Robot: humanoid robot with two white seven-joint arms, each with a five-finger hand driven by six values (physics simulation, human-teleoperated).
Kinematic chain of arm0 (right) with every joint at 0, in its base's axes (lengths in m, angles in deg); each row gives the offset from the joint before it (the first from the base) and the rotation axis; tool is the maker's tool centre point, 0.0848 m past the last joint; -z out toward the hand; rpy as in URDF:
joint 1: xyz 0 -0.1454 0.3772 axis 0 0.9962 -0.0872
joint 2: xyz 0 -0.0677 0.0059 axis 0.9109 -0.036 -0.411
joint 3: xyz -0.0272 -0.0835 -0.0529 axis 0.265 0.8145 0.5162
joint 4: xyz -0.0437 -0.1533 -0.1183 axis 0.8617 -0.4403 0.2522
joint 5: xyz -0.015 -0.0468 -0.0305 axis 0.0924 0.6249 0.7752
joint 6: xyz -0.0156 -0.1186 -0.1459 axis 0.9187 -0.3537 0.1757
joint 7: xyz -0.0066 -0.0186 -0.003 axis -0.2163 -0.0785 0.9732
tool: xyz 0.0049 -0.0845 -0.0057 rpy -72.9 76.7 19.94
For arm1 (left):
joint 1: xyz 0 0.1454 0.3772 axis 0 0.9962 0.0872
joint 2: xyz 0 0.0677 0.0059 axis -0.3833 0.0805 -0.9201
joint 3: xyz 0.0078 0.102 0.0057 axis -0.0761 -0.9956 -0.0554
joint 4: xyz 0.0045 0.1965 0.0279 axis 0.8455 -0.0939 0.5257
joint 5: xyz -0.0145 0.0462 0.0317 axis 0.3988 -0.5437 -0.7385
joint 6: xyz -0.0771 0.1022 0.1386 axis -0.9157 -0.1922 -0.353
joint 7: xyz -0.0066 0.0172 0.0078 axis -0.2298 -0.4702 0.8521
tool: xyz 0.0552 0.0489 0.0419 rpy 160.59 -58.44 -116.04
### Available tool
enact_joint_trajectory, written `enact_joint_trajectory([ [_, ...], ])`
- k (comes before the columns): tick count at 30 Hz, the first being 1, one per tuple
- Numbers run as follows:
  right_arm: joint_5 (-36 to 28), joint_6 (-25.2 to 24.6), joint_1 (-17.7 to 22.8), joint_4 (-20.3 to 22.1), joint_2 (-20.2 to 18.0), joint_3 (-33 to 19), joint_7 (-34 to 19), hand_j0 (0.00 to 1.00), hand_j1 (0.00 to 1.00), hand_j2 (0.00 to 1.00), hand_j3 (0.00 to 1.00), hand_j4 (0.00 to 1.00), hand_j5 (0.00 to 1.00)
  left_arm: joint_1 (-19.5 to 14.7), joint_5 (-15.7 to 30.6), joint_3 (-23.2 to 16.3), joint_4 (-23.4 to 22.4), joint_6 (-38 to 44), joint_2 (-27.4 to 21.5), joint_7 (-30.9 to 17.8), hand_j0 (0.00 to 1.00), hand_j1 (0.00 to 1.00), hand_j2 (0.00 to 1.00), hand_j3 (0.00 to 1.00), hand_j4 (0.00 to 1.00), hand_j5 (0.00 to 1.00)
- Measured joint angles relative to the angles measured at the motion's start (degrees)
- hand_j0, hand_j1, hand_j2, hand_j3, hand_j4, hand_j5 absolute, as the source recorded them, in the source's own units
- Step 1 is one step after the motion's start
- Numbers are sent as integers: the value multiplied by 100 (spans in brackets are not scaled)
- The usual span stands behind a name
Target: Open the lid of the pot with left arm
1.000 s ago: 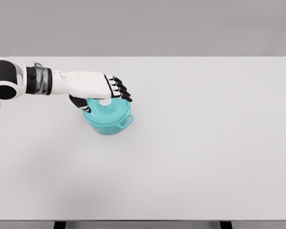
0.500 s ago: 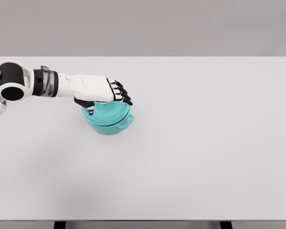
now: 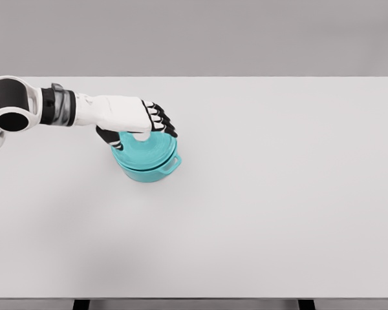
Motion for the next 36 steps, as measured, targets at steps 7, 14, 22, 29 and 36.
enact_joint_trajectory([
  [7,0,0,0,0,0,0,0,100,100,100,100,100,100,-53,13,-33,-10,452,2,-152,98,98,98,98,98,98],
  [14,0,0,0,0,0,0,0,100,100,100,100,100,100,-123,17,-82,-6,587,29,-167,78,78,78,78,78,78],
  [22,0,0,0,0,0,0,0,100,100,100,100,100,100,-114,18,-228,-3,589,37,-168,66,66,66,66,66,66],
  [29,0,0,0,0,0,0,0,100,100,100,100,100,100,-123,16,-300,-11,584,37,-168,66,66,66,66,66,66],
  [36,0,0,0,0,0,0,0,100,100,100,100,100,100,-123,11,-336,-5,539,31,-168,56,56,56,56,56,56],
])
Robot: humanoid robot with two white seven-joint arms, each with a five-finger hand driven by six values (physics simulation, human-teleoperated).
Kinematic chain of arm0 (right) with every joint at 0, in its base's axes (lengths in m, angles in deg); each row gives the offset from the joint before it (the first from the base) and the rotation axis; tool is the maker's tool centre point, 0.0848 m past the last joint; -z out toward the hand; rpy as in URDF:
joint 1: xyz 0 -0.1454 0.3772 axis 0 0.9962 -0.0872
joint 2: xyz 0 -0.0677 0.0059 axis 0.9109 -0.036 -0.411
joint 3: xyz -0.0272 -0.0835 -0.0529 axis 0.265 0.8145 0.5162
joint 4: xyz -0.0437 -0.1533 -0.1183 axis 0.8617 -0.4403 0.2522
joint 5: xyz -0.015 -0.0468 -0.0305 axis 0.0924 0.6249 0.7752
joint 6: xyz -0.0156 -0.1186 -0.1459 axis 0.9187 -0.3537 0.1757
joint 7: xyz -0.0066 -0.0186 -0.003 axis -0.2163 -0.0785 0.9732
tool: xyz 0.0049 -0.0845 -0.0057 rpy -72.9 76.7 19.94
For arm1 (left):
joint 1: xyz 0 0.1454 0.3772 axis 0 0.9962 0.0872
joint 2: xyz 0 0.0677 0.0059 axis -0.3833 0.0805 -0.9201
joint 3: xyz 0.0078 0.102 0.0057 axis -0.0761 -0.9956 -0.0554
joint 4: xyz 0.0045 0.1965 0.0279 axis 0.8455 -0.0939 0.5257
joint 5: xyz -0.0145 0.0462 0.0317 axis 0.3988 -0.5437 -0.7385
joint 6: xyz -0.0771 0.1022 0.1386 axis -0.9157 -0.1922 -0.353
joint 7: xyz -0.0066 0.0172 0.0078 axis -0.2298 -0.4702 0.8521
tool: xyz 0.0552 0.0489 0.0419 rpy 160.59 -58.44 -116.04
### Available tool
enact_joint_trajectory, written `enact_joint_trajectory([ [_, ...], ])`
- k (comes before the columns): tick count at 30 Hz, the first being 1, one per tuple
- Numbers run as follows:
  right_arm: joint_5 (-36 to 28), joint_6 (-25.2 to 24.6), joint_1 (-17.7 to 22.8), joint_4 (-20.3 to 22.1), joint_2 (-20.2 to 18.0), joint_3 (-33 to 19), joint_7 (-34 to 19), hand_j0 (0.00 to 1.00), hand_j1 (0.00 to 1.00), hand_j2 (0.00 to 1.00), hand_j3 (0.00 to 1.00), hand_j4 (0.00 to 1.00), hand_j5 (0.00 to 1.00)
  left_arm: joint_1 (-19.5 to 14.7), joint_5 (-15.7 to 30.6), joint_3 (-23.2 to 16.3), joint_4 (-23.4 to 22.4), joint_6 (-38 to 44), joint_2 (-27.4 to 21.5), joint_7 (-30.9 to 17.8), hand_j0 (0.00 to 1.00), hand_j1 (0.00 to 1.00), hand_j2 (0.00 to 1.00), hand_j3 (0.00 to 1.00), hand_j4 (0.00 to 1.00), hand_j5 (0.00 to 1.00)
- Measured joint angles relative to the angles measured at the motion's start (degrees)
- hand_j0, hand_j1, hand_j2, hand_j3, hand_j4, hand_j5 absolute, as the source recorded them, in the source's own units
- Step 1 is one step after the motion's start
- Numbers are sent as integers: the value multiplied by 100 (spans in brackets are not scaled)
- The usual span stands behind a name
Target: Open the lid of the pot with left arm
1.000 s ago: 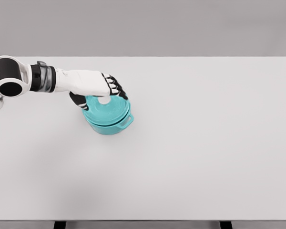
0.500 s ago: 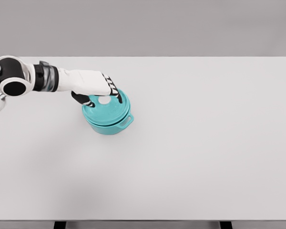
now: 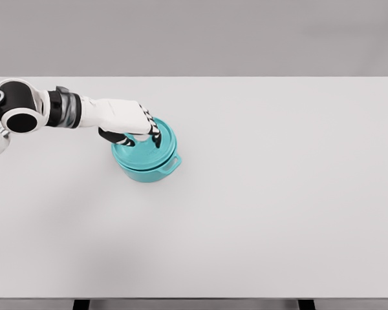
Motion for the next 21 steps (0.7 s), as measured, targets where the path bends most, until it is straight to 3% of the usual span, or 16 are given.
enact_joint_trajectory([
  [6,0,0,0,0,0,0,0,100,100,100,100,100,100,0,4,-4,8,-14,-15,5,45,45,45,45,45,45],
  [13,0,0,0,0,0,0,0,100,100,100,100,100,100,-35,1,-10,23,-60,-72,0,41,41,41,41,41,41],
  [21,0,0,0,0,0,0,0,100,100,100,100,100,100,-44,-6,-3,49,-175,-666,0,38,38,38,38,38,38],
])
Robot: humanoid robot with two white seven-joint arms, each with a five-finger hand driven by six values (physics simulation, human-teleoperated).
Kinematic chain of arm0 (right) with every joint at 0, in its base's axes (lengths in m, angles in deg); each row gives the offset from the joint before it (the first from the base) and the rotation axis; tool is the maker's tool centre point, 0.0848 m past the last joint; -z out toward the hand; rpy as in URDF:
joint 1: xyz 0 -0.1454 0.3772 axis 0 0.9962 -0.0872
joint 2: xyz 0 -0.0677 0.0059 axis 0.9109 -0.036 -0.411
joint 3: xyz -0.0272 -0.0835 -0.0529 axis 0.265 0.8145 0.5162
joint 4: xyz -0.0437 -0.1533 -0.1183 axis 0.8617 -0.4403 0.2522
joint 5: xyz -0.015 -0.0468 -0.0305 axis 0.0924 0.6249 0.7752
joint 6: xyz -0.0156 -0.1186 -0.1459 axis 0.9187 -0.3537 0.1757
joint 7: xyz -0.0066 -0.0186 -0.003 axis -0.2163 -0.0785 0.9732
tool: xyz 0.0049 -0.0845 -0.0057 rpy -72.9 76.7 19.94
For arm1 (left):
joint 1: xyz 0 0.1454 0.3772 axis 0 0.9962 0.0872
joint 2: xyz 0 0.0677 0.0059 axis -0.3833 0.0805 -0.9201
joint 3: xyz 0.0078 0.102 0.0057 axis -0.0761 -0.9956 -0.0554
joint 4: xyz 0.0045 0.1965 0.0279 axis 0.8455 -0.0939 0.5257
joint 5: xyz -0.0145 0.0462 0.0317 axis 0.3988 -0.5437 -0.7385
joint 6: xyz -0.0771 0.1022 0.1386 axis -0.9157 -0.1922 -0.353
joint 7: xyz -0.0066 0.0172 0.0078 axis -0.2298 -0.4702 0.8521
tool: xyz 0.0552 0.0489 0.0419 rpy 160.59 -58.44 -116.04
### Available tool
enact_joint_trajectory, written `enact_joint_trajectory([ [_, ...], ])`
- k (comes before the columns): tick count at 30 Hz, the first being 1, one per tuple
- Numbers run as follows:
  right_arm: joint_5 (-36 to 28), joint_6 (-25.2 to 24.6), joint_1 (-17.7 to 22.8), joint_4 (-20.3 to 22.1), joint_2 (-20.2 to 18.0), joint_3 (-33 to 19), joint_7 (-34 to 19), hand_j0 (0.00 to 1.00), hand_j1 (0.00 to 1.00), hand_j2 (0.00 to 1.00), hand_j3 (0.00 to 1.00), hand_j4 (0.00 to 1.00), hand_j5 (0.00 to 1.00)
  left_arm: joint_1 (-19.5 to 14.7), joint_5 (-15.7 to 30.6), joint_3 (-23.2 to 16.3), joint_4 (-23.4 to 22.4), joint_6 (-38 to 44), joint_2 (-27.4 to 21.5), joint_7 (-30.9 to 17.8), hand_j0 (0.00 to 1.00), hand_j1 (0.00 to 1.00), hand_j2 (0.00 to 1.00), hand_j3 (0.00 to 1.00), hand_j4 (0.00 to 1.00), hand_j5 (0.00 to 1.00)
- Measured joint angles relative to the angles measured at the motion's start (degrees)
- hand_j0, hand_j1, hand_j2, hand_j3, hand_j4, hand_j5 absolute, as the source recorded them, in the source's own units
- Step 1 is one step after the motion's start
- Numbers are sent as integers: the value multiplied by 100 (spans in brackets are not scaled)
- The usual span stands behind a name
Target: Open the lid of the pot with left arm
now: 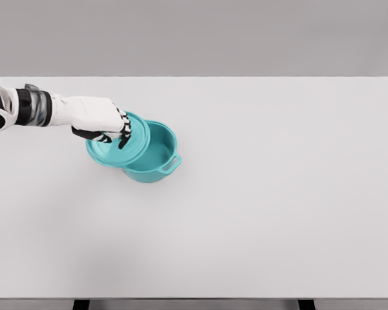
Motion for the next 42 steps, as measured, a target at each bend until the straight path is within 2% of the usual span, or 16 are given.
enact_joint_trajectory([
  [7,0,0,0,0,0,0,0,100,100,100,100,100,100,79,-58,14,-32,-68,-828,-1,38,38,38,38,38,38],
  [13,0,0,0,0,0,0,0,100,100,100,100,100,100,229,-268,16,-188,-89,-1037,-5,39,39,39,39,39,39],
  [15,0,0,0,0,0,0,0,100,100,100,100,100,100,237,-301,17,-214,-93,-1048,-5,47,47,47,47,47,47],
  [18,0,0,0,0,0,0,0,100,100,100,100,100,100,299,-323,18,-235,-94,-1046,-3,75,75,75,75,75,75],
  [21,0,0,0,0,0,0,0,100,100,100,100,100,100,308,-331,20,-246,-95,-1036,-2,89,89,89,89,89,89],
  [24,0,0,0,0,0,0,0,100,100,100,100,100,100,316,-333,17,-253,-90,-1023,-1,98,98,98,98,98,98],
  [31,0,0,0,0,0,0,0,100,100,100,100,100,100,466,-335,10,-294,-89,-946,-1,100,100,100,100,100,100],
  [42,0,0,0,0,0,0,0,100,100,100,100,100,100,422,-268,112,-350,-87,-926,-1,100,100,100,100,100,100],
])
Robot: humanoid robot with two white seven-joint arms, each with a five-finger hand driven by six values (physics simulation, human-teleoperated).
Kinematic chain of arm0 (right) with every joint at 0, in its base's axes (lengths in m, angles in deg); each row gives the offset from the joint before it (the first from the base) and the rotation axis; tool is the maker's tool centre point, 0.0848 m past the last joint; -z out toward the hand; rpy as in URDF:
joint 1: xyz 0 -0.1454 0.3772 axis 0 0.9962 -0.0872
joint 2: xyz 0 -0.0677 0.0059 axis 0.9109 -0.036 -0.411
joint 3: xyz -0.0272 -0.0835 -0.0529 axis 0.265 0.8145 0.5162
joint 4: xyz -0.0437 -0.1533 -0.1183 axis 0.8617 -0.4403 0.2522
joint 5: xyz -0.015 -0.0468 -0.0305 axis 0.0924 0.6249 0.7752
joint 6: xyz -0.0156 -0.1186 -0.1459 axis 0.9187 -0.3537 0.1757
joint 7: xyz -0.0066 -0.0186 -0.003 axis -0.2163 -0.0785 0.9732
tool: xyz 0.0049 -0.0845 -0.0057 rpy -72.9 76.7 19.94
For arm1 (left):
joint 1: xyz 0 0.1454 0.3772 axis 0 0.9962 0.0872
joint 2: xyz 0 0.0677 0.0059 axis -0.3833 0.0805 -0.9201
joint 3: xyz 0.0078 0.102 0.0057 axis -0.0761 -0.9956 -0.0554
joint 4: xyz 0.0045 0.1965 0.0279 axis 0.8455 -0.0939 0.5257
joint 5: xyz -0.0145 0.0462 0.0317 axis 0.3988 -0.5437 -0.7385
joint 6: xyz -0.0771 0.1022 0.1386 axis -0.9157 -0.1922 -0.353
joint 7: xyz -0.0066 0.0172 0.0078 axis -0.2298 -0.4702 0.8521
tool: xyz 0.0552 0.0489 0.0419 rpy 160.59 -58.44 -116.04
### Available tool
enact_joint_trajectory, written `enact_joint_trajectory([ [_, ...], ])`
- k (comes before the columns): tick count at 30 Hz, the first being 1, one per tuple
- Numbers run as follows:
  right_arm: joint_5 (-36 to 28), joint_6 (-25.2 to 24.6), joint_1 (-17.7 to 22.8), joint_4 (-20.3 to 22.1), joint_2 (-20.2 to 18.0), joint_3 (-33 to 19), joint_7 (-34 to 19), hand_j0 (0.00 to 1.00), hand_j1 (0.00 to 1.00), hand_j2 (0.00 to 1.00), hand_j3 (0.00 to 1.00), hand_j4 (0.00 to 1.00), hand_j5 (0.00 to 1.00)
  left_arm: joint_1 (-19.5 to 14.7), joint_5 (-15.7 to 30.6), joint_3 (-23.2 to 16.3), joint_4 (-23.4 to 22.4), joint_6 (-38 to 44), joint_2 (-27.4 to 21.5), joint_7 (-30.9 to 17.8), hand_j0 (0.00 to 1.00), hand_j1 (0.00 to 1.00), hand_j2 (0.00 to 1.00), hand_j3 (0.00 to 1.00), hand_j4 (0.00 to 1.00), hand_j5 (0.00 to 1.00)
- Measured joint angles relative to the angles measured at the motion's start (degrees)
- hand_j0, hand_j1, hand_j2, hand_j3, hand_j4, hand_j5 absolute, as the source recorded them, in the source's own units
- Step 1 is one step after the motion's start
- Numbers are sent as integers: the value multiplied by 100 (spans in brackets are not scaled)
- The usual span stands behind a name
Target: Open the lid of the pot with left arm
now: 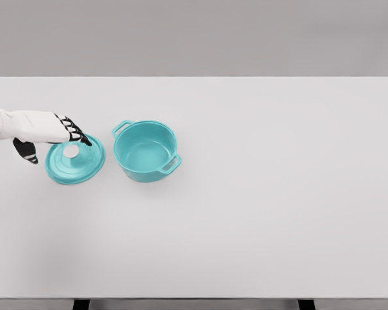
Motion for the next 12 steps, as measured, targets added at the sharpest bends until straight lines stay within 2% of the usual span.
enact_joint_trajectory([
  [2,0,0,0,0,0,0,0,100,100,100,100,100,100,35,286,180,-45,16,-23,0,100,100,100,100,100,100],
  [6,0,0,0,0,0,0,0,100,100,100,100,100,100,61,1120,577,-624,6,-23,0,100,100,100,100,100,100],
  [12,0,0,0,0,0,0,0,100,100,100,100,100,100,132,1413,817,-1251,-6,-5,0,100,100,100,100,100,100],
])
